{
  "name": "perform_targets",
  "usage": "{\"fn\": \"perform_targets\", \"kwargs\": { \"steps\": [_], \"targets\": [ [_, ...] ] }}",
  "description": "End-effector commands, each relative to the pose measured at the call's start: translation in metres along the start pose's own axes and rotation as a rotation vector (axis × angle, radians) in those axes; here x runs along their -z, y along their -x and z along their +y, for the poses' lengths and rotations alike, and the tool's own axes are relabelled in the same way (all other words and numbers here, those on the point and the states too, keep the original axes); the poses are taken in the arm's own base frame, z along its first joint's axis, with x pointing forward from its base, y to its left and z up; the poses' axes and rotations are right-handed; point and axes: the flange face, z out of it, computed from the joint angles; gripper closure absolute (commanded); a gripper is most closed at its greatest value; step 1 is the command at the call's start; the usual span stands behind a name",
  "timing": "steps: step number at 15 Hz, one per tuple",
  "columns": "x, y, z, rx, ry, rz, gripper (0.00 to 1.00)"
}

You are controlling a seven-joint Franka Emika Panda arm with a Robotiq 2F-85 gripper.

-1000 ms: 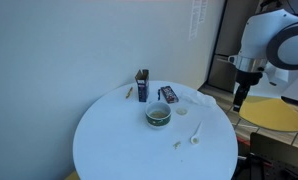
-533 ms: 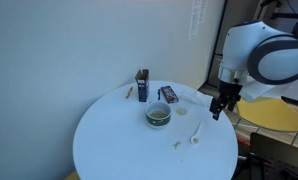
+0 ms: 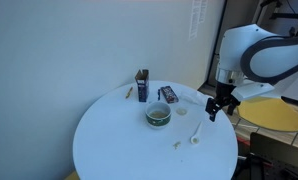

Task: Use the spoon to stir the pot

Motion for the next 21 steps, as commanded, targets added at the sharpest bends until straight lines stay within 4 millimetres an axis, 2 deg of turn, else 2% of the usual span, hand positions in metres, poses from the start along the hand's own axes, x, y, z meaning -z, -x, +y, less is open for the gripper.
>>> {"fn": "perform_targets", "kwargs": {
  "steps": [1,7,11,21],
  "targets": [
    [-0.011,-0.011,-0.007,-0.193,-0.037,-0.043,0.00],
    [-0.020,-0.033,-0.011,-0.497,-0.109,0.007,0.00],
    [-0.028,-0.046,-0.020,-0.633,-0.115,0.025,0.00],
    [-0.054,-0.053,-0.052,-0.708,-0.091,-0.037,0.00]
  ]
}}
